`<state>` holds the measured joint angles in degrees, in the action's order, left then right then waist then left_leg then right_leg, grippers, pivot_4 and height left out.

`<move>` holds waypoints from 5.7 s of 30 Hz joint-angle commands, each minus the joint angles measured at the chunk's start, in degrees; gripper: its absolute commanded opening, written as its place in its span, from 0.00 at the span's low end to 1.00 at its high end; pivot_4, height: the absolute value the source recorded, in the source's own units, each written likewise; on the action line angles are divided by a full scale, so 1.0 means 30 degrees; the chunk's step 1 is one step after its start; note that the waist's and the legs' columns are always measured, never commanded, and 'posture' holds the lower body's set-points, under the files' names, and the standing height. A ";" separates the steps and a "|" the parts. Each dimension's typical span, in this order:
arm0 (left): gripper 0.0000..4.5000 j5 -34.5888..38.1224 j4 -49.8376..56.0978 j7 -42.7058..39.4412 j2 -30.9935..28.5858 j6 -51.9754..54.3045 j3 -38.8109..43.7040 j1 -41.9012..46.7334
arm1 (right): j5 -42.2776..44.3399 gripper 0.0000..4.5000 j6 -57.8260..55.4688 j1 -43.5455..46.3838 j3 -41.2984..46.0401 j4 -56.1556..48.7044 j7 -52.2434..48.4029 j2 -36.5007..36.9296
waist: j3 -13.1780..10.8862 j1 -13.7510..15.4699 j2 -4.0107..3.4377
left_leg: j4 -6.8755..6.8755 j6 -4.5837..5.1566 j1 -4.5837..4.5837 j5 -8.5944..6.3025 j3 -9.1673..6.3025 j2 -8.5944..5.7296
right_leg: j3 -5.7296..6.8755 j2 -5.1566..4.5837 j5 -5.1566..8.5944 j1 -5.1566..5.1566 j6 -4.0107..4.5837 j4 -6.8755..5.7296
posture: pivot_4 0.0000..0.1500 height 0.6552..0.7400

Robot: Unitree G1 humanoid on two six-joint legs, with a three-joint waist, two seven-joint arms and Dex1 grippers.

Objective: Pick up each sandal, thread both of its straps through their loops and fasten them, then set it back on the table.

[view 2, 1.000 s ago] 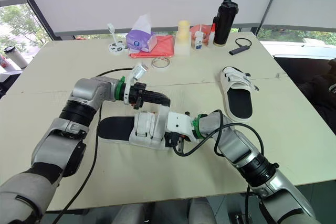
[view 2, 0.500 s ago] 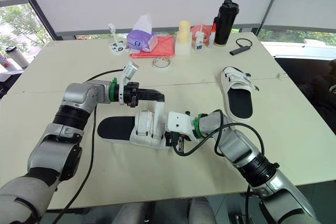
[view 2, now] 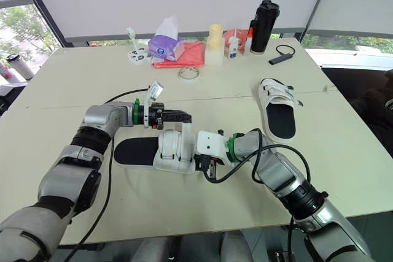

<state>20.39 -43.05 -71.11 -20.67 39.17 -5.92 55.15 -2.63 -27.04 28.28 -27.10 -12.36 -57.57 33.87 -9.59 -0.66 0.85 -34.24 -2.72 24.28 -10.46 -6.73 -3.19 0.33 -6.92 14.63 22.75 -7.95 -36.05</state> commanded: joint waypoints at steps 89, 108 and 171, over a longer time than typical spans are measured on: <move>0.98 -0.4273 0.6124 0.0842 -0.7082 -3.1625 -0.0714 -0.8852 | 0.7107 0.00 -0.6016 -0.0680 0.6689 -0.7313 -0.3652 0.6219 | -0.0064 0.0382 -0.0079 | 0.0028 -0.0005 0.0059 -0.0003 0.0047 0.0019 | -0.0046 -0.0014 0.0038 0.0113 0.0080 -0.0007 | 1.00 1.00; 0.69 -0.7789 0.3051 0.4148 -0.3019 -3.4884 -0.3550 -0.6203 | 0.8943 0.00 -0.6962 -0.1852 0.7747 -0.8947 -0.1028 0.7240 | -0.0086 0.0407 -0.0046 | 0.0006 -0.0003 0.0063 -0.0002 0.0055 0.0008 | -0.0043 -0.0018 -0.0001 0.0095 0.0008 0.0002 | 1.00 1.00; 1.00 -1.2522 1.5253 1.5282 -0.1666 -1.0891 0.0095 -1.0832 | 0.8059 0.00 -0.5453 -0.1366 0.5413 -0.7794 0.0540 0.6932 | -0.0123 0.0487 -0.0009 | -0.0141 -0.0009 0.0074 -0.0017 0.0019 0.0013 | -0.0024 -0.0001 -0.0026 0.0018 -0.0029 -0.0014 | 1.00 1.00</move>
<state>-24.37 -5.80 -20.85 -26.23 1.98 -9.16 24.18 21.57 -44.43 23.43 -11.50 -35.40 -55.56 54.60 -9.96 0.80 0.82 -34.70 -2.75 24.53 -10.52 -6.65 -3.15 0.25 -6.94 14.64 22.79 -7.84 -36.03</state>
